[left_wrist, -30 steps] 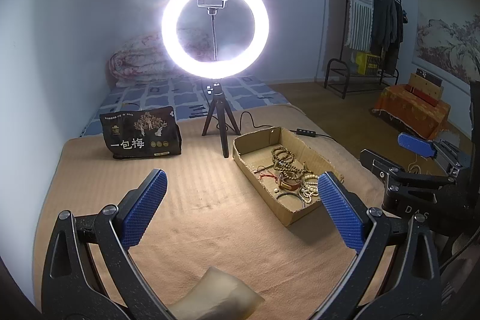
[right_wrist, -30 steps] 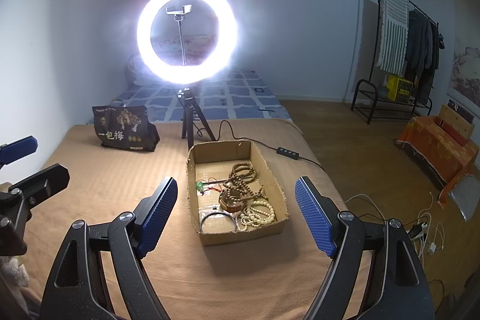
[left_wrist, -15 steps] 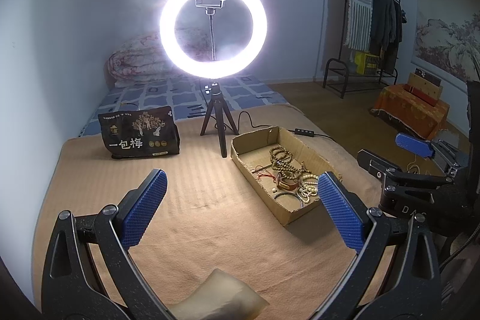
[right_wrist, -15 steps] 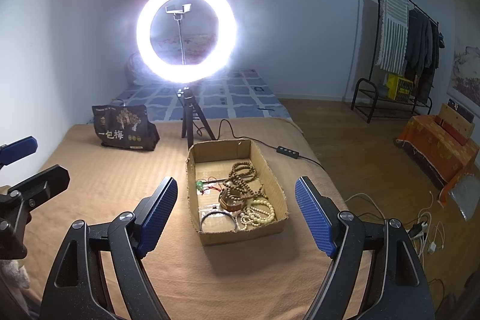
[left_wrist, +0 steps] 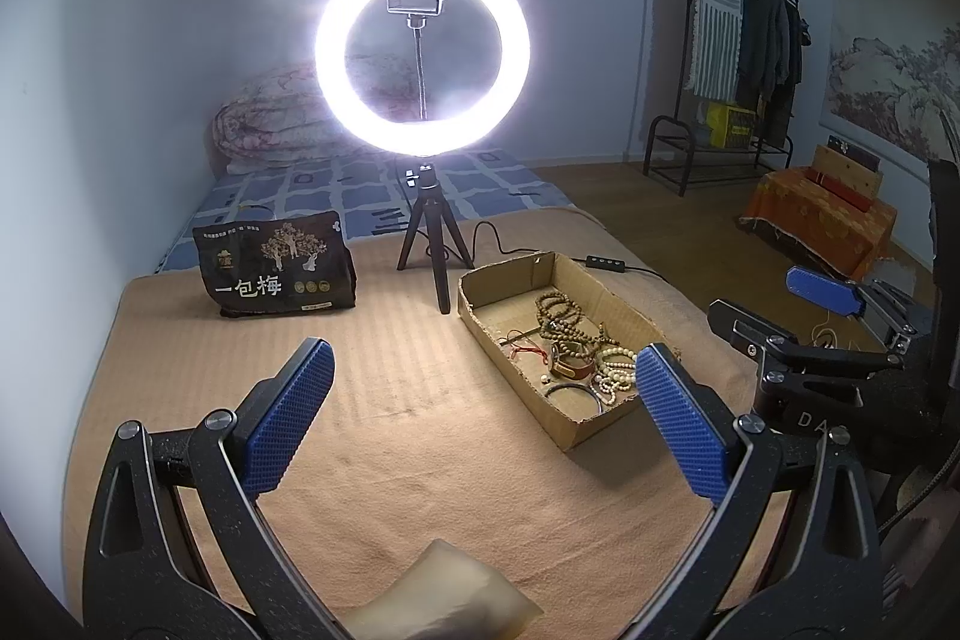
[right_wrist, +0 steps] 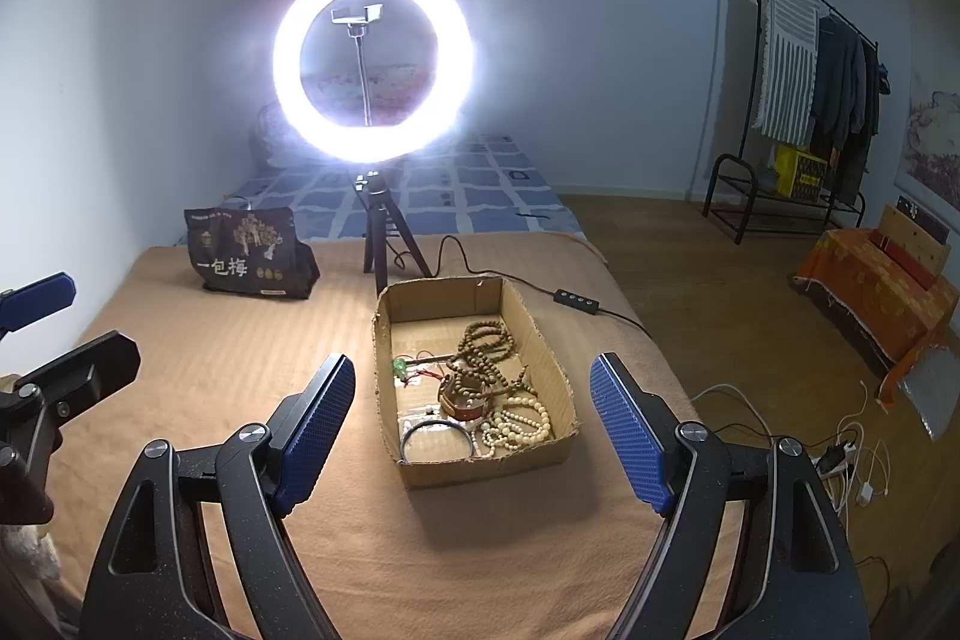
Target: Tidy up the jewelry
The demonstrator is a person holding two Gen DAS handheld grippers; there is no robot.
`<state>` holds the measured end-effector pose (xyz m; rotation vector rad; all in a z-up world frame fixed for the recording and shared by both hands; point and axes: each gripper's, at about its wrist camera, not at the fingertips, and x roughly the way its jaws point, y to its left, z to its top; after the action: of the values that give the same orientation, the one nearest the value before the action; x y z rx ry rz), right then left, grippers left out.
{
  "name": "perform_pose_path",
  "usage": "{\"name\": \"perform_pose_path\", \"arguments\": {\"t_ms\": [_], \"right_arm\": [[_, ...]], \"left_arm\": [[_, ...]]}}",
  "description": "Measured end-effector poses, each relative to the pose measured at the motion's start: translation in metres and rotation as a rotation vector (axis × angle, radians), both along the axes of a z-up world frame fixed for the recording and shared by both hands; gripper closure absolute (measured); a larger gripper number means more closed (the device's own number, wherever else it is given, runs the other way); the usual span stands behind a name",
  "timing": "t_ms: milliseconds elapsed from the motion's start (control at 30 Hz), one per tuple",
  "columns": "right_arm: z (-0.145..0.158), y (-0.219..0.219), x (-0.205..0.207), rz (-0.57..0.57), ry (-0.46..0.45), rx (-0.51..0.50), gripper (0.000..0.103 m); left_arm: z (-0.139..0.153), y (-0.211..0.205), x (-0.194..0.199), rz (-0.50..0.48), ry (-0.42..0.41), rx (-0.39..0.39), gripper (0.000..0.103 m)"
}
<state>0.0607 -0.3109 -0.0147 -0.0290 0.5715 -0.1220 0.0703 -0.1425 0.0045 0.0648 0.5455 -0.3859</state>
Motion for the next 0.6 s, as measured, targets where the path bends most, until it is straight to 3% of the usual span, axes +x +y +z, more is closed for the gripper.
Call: {"name": "perform_pose_path", "arguments": {"t_ms": [600], "right_arm": [[-0.0013, -0.0013, -0.0002, -0.004, 0.002, 0.002, 0.022]], "left_arm": [[0.0005, -0.0012, -0.0009, -0.001, 0.0, 0.0, 0.001]]}}
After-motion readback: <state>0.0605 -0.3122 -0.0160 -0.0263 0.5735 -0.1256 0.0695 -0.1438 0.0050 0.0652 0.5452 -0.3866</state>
